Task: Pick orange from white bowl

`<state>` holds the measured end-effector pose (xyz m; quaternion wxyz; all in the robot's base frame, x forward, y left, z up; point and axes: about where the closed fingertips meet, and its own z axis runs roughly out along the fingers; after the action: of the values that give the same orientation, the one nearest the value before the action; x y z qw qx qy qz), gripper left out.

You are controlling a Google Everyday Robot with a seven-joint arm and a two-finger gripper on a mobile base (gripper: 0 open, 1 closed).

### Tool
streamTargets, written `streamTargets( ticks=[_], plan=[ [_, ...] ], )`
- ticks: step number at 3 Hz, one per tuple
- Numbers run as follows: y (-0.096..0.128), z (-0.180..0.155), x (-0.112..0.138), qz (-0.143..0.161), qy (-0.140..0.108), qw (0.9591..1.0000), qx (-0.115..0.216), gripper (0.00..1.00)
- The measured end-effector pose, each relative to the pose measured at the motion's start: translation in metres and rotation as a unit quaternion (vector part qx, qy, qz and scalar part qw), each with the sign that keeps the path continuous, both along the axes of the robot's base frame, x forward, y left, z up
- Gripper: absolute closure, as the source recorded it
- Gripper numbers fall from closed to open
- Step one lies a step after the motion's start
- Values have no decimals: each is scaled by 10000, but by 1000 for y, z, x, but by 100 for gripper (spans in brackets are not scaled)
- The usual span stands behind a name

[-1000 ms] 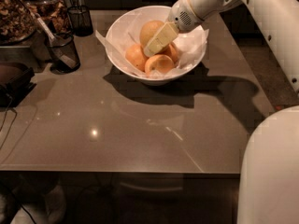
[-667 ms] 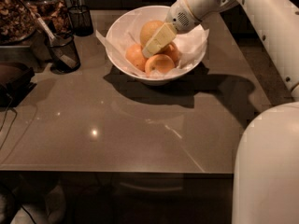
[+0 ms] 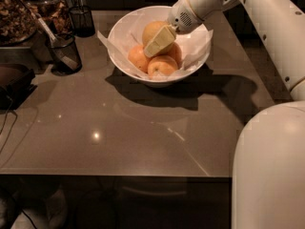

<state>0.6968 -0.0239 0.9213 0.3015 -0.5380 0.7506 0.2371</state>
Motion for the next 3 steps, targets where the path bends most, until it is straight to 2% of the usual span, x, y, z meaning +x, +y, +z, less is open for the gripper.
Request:
streamTargets(
  ticks=[2, 3],
  plan=[
    [0, 3, -1, -1, -23, 10000, 10, 89],
    [8, 23, -16, 75, -355, 9993, 59, 100]
  ],
)
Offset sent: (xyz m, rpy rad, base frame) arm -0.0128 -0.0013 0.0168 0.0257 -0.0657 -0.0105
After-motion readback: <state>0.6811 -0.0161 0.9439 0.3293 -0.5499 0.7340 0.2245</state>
